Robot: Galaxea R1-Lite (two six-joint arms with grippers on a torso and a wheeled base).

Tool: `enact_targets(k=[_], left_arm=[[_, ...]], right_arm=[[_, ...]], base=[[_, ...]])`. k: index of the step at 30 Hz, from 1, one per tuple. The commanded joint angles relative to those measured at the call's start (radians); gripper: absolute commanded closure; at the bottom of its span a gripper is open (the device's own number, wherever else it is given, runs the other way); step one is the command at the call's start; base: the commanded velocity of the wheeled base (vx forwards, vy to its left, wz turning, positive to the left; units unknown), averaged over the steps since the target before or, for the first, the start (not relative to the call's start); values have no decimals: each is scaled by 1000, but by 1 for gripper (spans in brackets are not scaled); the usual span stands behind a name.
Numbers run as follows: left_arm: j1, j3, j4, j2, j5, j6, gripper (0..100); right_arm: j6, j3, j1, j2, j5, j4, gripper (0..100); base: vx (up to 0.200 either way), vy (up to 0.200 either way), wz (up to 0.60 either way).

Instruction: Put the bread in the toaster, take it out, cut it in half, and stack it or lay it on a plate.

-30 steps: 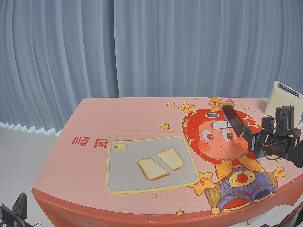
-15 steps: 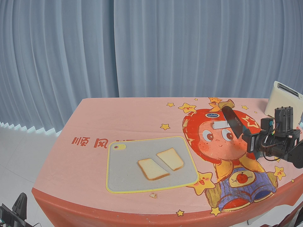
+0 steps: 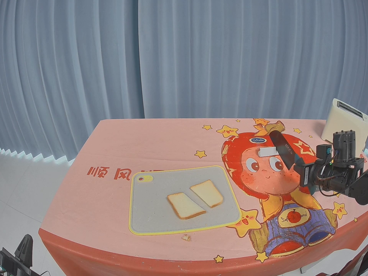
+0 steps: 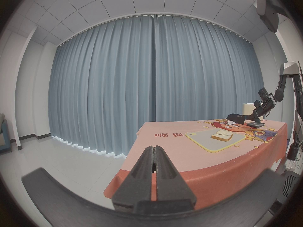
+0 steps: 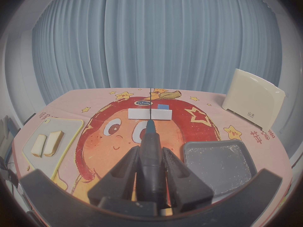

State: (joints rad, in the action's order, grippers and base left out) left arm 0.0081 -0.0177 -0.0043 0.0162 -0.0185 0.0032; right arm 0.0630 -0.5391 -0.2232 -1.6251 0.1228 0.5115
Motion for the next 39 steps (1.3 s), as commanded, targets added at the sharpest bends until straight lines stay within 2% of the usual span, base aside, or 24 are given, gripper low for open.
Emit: enact_targets(k=[1,39], left_arm=[[1,18,0,-16,0,0,100],[0,18,1,-16,0,0,100]], right_arm=[[0,1,-2,-4,1,-1,100],[0,15,-5,-9,14,-13,100]], base=[[0,0,0],[0,0,0]])
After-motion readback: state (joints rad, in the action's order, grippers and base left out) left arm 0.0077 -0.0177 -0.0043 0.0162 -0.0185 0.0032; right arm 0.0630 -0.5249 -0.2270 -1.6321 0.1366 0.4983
